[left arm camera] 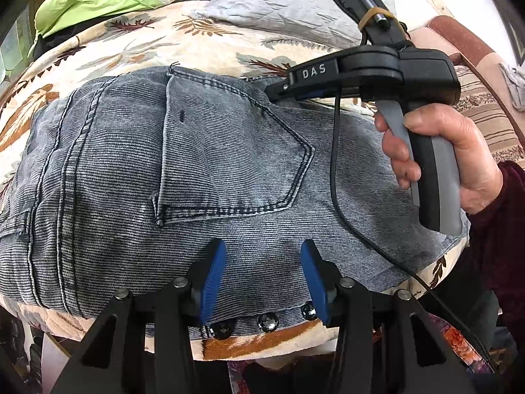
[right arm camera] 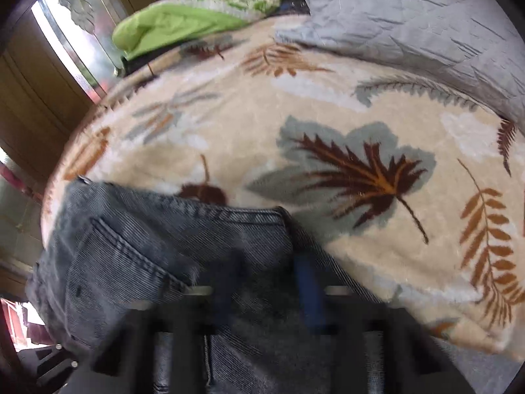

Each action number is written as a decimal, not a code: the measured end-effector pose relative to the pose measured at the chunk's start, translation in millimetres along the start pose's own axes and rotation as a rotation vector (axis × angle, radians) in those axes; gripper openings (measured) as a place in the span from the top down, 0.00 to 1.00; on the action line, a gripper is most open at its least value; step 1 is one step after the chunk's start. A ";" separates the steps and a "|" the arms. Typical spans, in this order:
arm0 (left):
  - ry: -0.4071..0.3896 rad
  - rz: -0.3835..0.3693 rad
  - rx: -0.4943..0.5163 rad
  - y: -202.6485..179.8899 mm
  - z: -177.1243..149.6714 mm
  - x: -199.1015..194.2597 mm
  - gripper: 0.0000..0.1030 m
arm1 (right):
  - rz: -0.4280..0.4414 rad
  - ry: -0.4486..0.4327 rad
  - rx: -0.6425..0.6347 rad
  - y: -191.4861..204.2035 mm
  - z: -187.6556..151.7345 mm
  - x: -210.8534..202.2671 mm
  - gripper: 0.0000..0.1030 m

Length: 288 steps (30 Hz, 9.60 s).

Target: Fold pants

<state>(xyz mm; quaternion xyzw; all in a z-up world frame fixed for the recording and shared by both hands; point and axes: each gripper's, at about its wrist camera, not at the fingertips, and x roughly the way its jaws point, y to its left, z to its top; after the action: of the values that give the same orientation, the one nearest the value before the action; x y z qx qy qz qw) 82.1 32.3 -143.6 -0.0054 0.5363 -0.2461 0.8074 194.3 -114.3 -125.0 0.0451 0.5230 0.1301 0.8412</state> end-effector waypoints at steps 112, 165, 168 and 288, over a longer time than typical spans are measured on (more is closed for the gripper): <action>0.029 0.445 0.205 -252.7 63.9 27.9 0.00 | 0.182 -0.471 0.628 -221.0 -308.8 -280.1 0.81; -0.380 0.302 0.188 -270.7 35.7 -120.5 0.00 | 0.155 -0.544 0.485 -166.1 -275.3 -342.8 0.81; -0.384 0.327 0.141 -242.4 24.7 -126.7 0.00 | 0.198 -0.537 0.538 -180.4 -265.5 -331.2 0.81; -0.102 0.317 -0.063 -23.4 -6.4 -66.5 0.00 | -0.081 -0.180 0.089 -0.2 -165.9 -148.5 0.75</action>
<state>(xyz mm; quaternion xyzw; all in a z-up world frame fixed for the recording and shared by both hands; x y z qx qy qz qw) 47.2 40.2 -82.5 0.0416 0.4963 -0.0980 0.8616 -15.8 -164.0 -70.6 0.0728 0.4518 0.0681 0.8865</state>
